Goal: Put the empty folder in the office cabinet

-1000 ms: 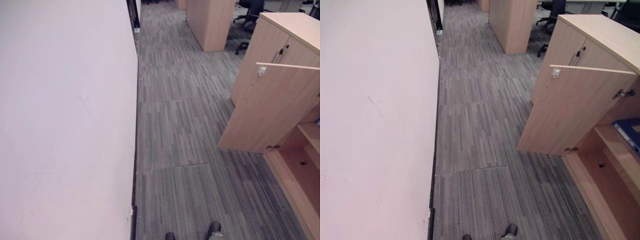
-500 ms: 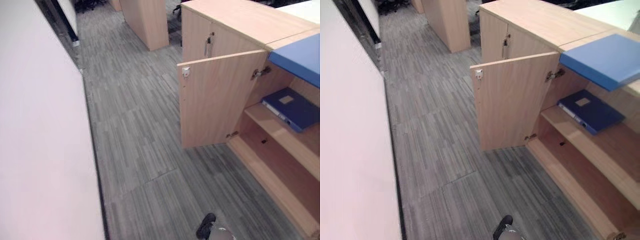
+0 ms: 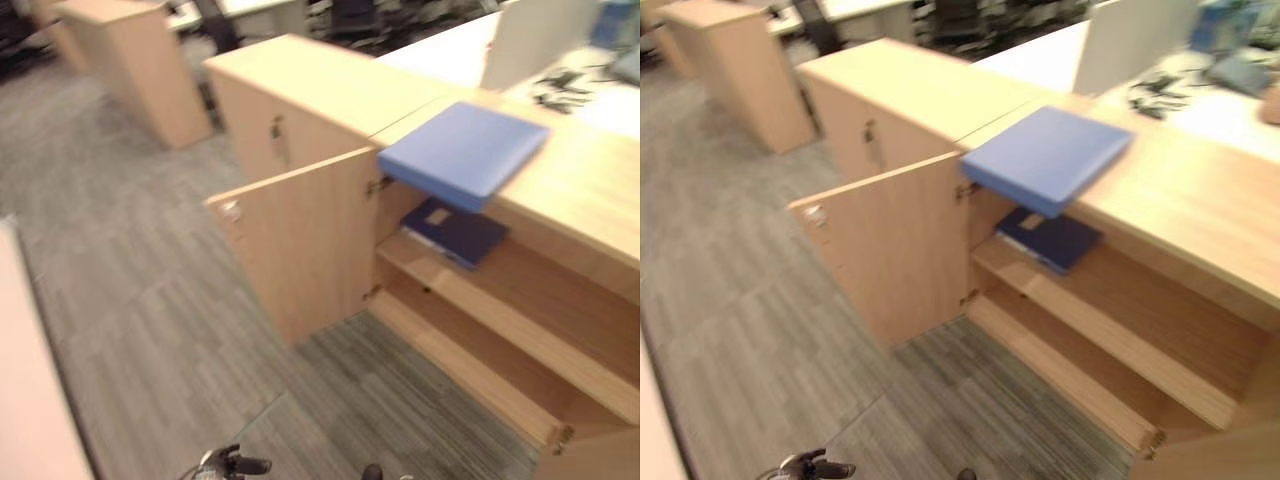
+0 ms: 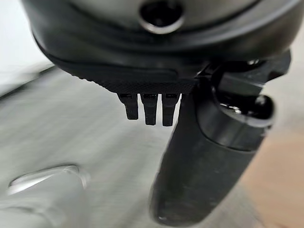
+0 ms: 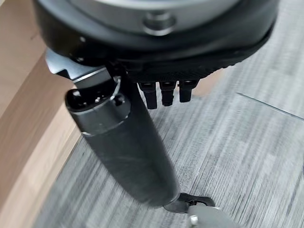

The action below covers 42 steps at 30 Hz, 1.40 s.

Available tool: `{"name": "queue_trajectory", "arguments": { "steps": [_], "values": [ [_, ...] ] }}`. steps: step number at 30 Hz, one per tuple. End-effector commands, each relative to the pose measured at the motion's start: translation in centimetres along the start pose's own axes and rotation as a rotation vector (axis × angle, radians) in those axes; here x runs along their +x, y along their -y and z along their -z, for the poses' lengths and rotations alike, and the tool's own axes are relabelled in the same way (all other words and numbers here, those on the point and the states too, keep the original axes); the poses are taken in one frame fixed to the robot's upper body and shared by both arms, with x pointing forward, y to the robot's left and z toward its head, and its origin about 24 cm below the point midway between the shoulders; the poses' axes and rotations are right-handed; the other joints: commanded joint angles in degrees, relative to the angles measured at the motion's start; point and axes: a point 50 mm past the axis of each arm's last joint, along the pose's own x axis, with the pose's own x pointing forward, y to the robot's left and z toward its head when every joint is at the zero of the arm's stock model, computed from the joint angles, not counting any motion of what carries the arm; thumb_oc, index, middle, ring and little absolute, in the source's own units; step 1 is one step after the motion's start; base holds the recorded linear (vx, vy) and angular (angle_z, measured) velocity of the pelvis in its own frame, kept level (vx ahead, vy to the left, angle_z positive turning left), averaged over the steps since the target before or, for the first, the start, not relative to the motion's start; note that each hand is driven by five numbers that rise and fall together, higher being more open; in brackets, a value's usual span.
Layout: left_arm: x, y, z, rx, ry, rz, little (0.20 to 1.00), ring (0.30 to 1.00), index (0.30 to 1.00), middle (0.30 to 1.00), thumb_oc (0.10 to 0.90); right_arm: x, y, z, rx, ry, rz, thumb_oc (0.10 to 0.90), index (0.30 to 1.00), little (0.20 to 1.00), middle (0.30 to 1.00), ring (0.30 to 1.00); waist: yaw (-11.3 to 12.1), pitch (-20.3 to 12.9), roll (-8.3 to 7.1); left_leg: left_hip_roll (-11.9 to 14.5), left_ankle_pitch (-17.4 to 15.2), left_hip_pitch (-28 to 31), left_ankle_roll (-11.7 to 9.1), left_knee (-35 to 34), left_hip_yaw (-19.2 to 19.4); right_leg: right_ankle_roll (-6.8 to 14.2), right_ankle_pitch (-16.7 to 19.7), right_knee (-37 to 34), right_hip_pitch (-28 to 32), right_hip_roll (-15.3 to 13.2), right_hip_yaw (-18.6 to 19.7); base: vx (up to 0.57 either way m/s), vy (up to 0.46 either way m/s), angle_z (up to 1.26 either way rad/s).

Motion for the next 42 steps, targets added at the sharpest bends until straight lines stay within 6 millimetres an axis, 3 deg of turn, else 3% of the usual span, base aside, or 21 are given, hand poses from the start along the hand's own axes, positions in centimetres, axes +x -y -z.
{"name": "queue_trajectory", "arguments": {
  "steps": [1,2,3,5,7,14,15,16,17,20,27,31,32,34,35,36,37,38,39,40,42],
  "values": [
    [0.2,-1.1,-2.4,0.095,0.084,-0.047,0.900,0.900,0.900,0.900,0.800,-0.1,1.9,1.1,-0.029,-0.015,0.074,0.800,0.900,0.900,0.900,0.900,2.35,4.06,-0.09,-4.43,9.30,-5.58,3.06,-14.47,-7.23,10.04,-5.50,2.46,2.44,-1.48,3.20,0.23,0.059,-0.70],
    [0.2,-0.9,-3.3,0.117,0.118,-0.044,0.900,0.900,0.900,0.900,0.800,-0.1,1.8,0.8,-0.043,-0.003,0.071,0.800,0.900,0.900,0.900,0.900,2.76,4.57,0.38,-5.37,10.73,-5.90,2.67,-18.09,-10.71,10.01,-6.31,3.62,2.94,-0.79,5.01,0.28,0.123,-1.65],
    [0.2,-0.5,-3.8,0.134,0.138,-0.031,0.900,0.900,0.900,0.900,0.800,0.0,1.3,0.2,-0.079,0.017,0.055,0.800,0.900,0.900,0.900,0.900,3.36,4.84,1.51,-7.51,10.90,-4.82,3.03,-20.99,-17.82,10.16,-7.35,5.74,2.61,0.85,9.89,0.20,0.097,-1.76],
    [0.2,-0.1,-3.8,0.137,0.138,-0.014,0.900,0.900,0.900,0.900,0.800,0.0,1.1,-0.2,-0.091,0.028,0.048,0.800,0.900,0.900,0.900,0.900,3.20,4.29,2.10,-7.82,11.08,-3.52,3.02,-21.70,-19.66,10.41,-7.49,5.84,2.49,1.20,11.30,0.21,0.161,-1.87],
    [0.1,1.5,-4.5,0.199,0.181,0.036,0.900,0.900,0.900,0.900,0.800,0.0,0.7,-0.4,-0.091,0.038,0.028,0.800,0.900,0.900,0.900,0.900,2.39,2.83,2.53,-8.51,10.66,-0.02,3.43,-23.82,-18.94,11.09,-7.61,6.41,2.13,-0.01,14.86,0.30,0.264,-1.99],
    [-0.6,4.7,-7.2,0.394,0.320,0.145,0.900,0.900,0.900,0.900,0.800,0.0,0.1,-0.5,-0.066,0.030,-0.010,0.800,0.900,0.900,0.900,0.900,-0.92,0.79,4.13,-9.65,9.42,5.78,5.86,-30.33,-12.33,13.65,-6.86,5.62,0.67,-2.27,20.77,0.11,0.183,-0.82],
    [-2.1,4.9,-12.0,0.306,0.496,0.173,0.900,0.900,0.900,0.900,0.800,0.0,0.3,-0.6,-0.041,0.034,-0.014,0.800,0.900,0.900,0.900,0.900,-1.19,0.46,4.59,-9.98,8.97,5.93,6.13,-30.33,-11.65,14.15,-6.37,5.15,0.47,-2.65,21.21,0.00,0.145,-0.62],
    [-4.4,4.5,-13.6,0.282,0.681,0.224,0.900,0.900,0.900,0.900,0.800,0.0,0.4,-1.3,-0.004,0.063,-0.017,0.800,0.900,0.900,0.900,0.900,-0.53,0.99,5.02,-10.21,9.19,5.67,6.53,-30.33,-11.65,14.33,-5.63,5.09,-0.01,-3.13,20.86,-0.04,0.174,-0.55],
    [-6.5,2.9,-11.2,0.267,0.719,0.276,0.900,0.900,0.900,0.900,0.800,-0.1,0.2,-1.5,0.027,0.093,-0.033,0.800,0.900,0.900,0.900,0.900,0.46,1.42,5.77,-10.79,8.99,5.08,7.04,-30.33,-11.53,15.01,-4.95,4.80,-0.91,-3.72,20.52,-0.05,0.118,-0.25],
    [-7.3,2.3,-10.2,0.268,0.712,0.339,0.900,0.900,0.900,0.900,0.800,-0.1,0.0,-2.1,0.036,0.112,-0.042,0.800,0.900,0.900,0.900,0.900,0.48,1.28,6.00,-11.51,7.93,5.63,7.33,-30.33,-11.06,15.81,-5.25,4.34,-0.48,-4.56,20.42,0.03,0.123,0.09],
    [-8.9,4.7,-11.8,-0.111,0.747,0.514,0.900,0.900,0.900,0.900,0.800,-0.3,-1.5,-3.3,0.064,0.144,-0.092,0.800,0.900,0.900,0.900,0.900,0.78,0.56,6.54,-13.16,6.47,6.99,8.44,-30.33,-10.98,17.19,-5.13,7.20,-1.22,-6.26,19.79,0.03,0.078,-0.01],
    [-9.6,3.9,-12.5,-0.142,0.788,0.453,0.900,0.900,0.900,0.900,0.800,-0.5,-3.0,-4.5,0.072,0.182,-0.137,0.800,0.900,0.900,0.900,0.900,1.24,2.12,7.08,-13.03,5.63,8.96,9.31,-30.33,-10.49,18.10,-2.95,20.73,-6.86,-7.58,18.40,-0.01,0.060,-0.02],
    [-9.6,3.9,-12.5,-0.142,0.788,0.453,0.900,0.900,0.900,0.900,0.800,-0.5,-3.0,-4.5,0.071,0.182,-0.138,0.800,0.900,0.900,0.900,0.900,1.25,2.15,7.02,-13.08,5.64,8.97,9.31,-30.33,-10.45,18.10,-3.07,21.00,-6.99,-7.62,18.47,-0.01,0.018,-0.22],
    [-10.7,2.4,-13.3,-0.094,0.871,0.375,0.900,0.900,0.900,0.900,0.800,-0.8,-4.5,-5.0,0.079,0.213,-0.188,0.800,0.900,0.900,0.900,0.900,1.87,3.17,6.76,-13.18,4.99,10.15,9.27,-30.33,-10.98,16.90,-2.58,17.79,-8.92,-8.11,16.34,0.05,-0.028,-0.21],
    [-10.9,4.5,-13.4,-0.050,0.870,0.417,0.900,0.900,0.900,0.900,0.800,-3.7,-13.7,-10.5,0.075,0.342,-0.300,0.800,0.900,0.900,0.900,0.900,4.26,2.83,7.36,-13.75,5.21,10.46,9.38,-30.33,-12.56,16.17,-2.01,13.95,-8.35,-7.64,15.63,0.07,-0.045,-0.06],
    [-10.9,4.4,-13.6,-0.049,0.874,0.414,0.900,0.900,0.900,0.900,0.800,-3.8,-13.9,-10.7,0.077,0.345,-0.303,0.800,0.900,0.900,0.900,0.900,4.14,3.15,7.24,-13.71,5.34,10.47,9.36,-30.33,-12.66,16.15,-1.69,13.52,-8.10,-7.60,15.51,-0.01,-0.098,0.00],
    [-11.4,0.7,-14.3,-0.127,0.946,0.224,0.900,0.900,0.900,0.900,0.800,-2.1,-9.0,-7.1,0.070,0.302,-0.284,0.800,0.900,0.900,0.900,0.900,3.15,4.55,6.13,-13.72,6.17,9.74,8.78,-30.33,-13.58,16.29,-1.35,9.30,-8.46,-5.95,17.27,-0.08,-0.130,0.52],
    [-12.1,-0.7,-14.5,-0.150,0.992,0.158,0.900,0.900,0.900,0.900,0.800,-1.9,-7.8,-5.9,0.074,0.301,-0.262,0.800,0.900,0.900,0.900,0.900,3.15,4.67,5.26,-13.65,6.05,9.34,8.57,-30.33,-13.32,16.27,-0.48,6.41,-7.52,-5.89,16.81,-0.08,-0.130,0.91],
    [-12.1,-0.7,-14.4,-0.149,0.991,0.158,0.900,0.900,0.900,0.900,0.800,-1.9,-7.8,-5.9,0.074,0.301,-0.262,0.800,0.900,0.900,0.900,0.900,3.13,4.66,5.26,-13.64,6.05,9.35,8.57,-30.33,-13.33,16.27,-0.46,6.35,-7.47,-5.88,16.79,0.01,-0.189,1.18],
    [-13.0,-2.4,-14.1,-0.164,1.035,0.048,0.900,0.900,0.900,0.900,0.800,-1.8,-6.6,-4.3,0.055,0.289,-0.239,0.800,0.900,0.900,0.900,0.900,3.34,4.04,3.76,-13.30,5.69,8.82,8.01,-30.33,-13.29,16.01,0.06,2.74,-5.52,-5.84,15.13,0.04,-0.193,0.70],
    [-14.0,-3.5,-14.4,-0.162,1.096,-0.054,0.900,0.900,0.900,0.900,0.800,-1.5,-6.1,-3.2,0.052,0.264,-0.216,0.800,0.900,0.900,0.900,0.900,3.79,3.59,2.70,-12.89,5.37,8.79,7.77,-30.33,-14.01,15.89,0.57,0.60,-3.87,-5.36,14.56,0.07,-0.197,0.12]
  ]
}}
